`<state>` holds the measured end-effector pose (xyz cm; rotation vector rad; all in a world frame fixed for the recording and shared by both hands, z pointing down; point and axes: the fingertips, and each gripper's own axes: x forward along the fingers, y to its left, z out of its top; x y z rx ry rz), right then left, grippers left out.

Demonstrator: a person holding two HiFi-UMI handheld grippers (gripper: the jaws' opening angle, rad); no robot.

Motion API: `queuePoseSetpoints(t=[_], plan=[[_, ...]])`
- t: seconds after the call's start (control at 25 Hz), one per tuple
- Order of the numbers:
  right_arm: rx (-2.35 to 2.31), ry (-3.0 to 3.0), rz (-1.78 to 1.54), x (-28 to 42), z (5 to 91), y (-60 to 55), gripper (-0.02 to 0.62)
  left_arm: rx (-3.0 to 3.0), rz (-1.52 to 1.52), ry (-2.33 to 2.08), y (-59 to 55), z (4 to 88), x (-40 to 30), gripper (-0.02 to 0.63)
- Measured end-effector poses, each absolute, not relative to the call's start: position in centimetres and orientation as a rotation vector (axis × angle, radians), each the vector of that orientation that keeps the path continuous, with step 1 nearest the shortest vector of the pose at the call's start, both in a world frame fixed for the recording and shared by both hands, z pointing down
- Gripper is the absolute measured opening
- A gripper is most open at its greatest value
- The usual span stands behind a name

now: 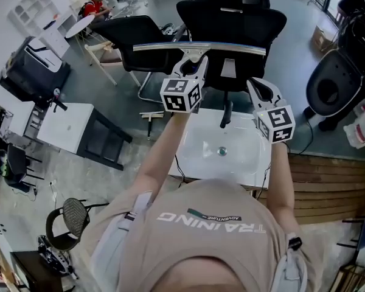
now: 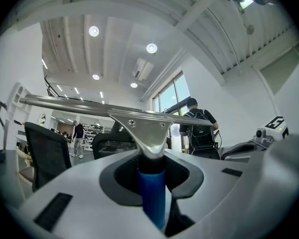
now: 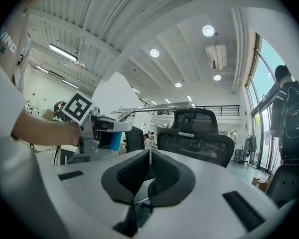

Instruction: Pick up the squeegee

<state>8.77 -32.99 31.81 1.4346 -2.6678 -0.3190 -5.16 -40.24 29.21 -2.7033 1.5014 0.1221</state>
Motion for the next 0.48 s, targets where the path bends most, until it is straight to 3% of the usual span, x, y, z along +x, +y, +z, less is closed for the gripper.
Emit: queuePoseSetpoints(t=[0.48], plan=[[1.515, -2.662, -0.261, 10.0, 32.3, -32.6, 0.037, -2.693, 0.102, 1.531, -40.7, 30.6, -7.0, 0.098]])
